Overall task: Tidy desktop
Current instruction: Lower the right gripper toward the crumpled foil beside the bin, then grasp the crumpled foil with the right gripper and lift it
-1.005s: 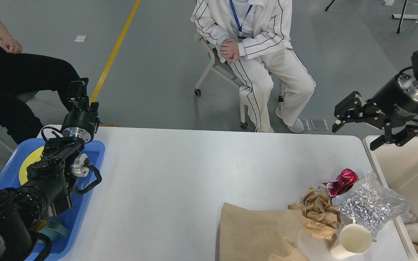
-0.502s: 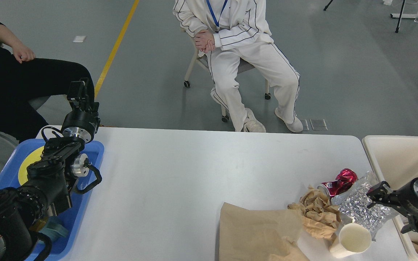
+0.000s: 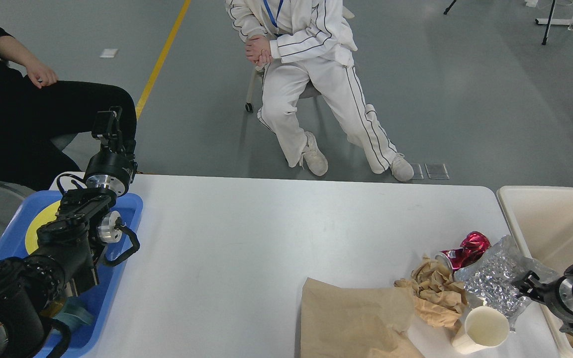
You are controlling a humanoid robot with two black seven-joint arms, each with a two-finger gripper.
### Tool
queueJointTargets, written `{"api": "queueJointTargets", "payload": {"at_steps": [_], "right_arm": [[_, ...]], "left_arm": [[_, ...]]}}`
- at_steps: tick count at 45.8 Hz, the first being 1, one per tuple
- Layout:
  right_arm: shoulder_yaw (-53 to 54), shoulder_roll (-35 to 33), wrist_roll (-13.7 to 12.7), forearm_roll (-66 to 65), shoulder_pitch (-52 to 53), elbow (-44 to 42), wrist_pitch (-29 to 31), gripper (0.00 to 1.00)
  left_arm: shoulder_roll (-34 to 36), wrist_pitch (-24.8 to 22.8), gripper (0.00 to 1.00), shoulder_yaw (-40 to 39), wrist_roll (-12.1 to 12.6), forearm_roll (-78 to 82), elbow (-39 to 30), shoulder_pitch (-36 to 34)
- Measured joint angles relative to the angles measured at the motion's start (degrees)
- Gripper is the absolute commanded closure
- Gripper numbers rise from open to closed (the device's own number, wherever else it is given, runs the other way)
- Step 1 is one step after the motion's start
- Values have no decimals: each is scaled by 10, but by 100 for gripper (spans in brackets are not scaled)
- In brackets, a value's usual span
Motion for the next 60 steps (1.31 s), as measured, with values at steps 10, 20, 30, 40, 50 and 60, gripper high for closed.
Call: {"api": "queueJointTargets", "payload": {"at_steps": [10, 20, 30, 40, 50, 60], "right_arm": [[13, 2, 2, 0, -14, 0, -48, 7], [15, 10, 3, -4, -20, 12, -48, 61], [14, 14, 3, -6, -22, 17, -40, 100], [20, 12, 2, -2, -15, 14, -37, 100], [32, 8, -2, 6, -12, 6, -47, 100], [31, -5, -3, 7, 7, 6, -48, 100]], "left_arm": [[0, 0, 3, 0, 0, 0, 0, 0], [0, 0, 3, 0, 0, 0, 0, 0], [0, 0, 3, 0, 0, 0, 0, 0], [0, 0, 3, 0, 0, 0, 0, 0], [0, 0, 3, 0, 0, 0, 0, 0], [0, 0, 3, 0, 0, 0, 0, 0]]}}
